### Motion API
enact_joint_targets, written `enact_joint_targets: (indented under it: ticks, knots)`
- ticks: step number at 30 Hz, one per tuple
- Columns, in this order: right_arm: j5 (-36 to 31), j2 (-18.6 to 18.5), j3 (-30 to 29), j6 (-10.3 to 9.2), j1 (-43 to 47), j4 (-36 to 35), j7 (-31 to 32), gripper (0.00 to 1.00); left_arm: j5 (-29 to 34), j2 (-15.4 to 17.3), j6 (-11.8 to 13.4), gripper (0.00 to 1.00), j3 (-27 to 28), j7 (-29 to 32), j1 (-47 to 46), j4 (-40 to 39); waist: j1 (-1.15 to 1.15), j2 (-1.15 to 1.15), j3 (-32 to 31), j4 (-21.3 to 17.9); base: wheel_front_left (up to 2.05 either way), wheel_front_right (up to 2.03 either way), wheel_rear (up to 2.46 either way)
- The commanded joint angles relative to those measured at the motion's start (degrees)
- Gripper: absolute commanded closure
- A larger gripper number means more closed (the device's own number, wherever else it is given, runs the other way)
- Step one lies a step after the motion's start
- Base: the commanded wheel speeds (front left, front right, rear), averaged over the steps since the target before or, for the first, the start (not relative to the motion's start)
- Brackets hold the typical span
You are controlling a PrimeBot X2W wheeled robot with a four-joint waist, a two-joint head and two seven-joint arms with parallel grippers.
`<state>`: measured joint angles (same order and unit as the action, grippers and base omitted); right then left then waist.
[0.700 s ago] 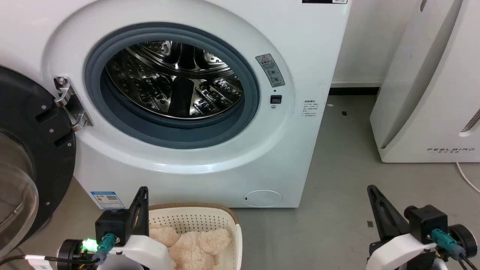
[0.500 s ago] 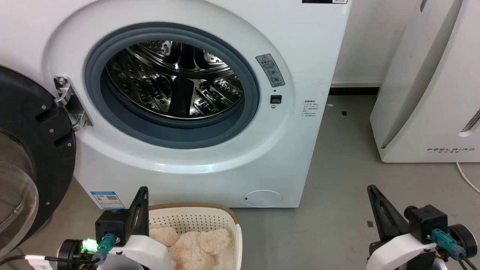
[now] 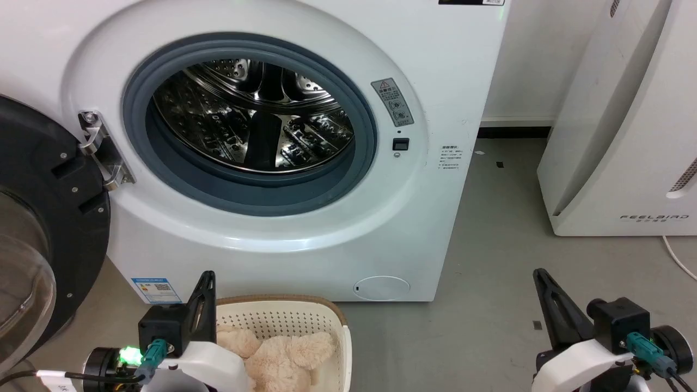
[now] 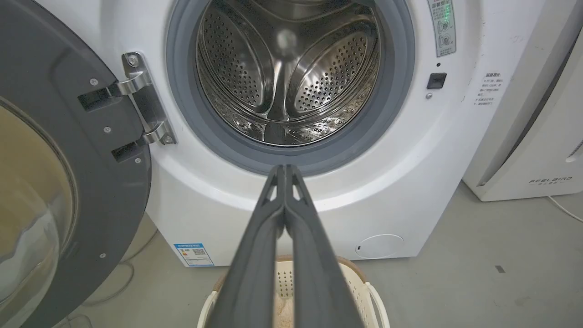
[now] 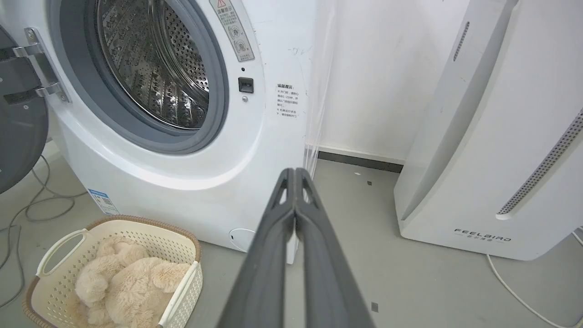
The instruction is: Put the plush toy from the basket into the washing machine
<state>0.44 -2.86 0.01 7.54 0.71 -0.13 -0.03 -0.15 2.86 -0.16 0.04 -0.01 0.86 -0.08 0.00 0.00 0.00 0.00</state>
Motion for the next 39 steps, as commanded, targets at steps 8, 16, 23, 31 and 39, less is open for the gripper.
enact_joint_targets:
  ticks: [8,16,23,31,39]
  knots:
    - [-0.44,-0.01,-0.01,-0.05,-0.71,0.13,0.03,1.00,0.15,0.01,0.16,1.00,-0.04,0.01,-0.86,0.08,0.00,0.00,0.00,0.00,0.00,0.00,0.00]
    - [0.08,0.00,-0.09,0.00,0.04,0.01,-0.10,0.00,-0.06,0.00,0.05,0.00,-0.01,-0.10,0.02,0.08,0.00,0.00,0.01,0.00,0.00,0.00,0.00]
    - [0.60,0.00,-0.76,0.00,0.11,-0.03,-0.94,0.00,-0.20,0.05,0.46,0.00,-0.45,-0.94,-0.48,1.05,0.00,0.00,0.24,-0.03,0.00,0.00,0.00]
    - [1.11,0.00,-1.51,-0.01,-0.09,-0.08,-1.90,0.00,0.22,0.58,0.76,0.00,-1.31,-1.90,-1.89,3.38,0.00,0.00,1.13,-0.24,0.00,0.00,0.00]
    - [1.71,0.00,-2.27,-0.01,-1.01,-0.12,-2.97,0.00,1.00,1.77,0.84,0.00,-2.81,-2.98,-4.92,8.33,0.00,0.00,3.38,-0.88,0.00,0.00,0.00]
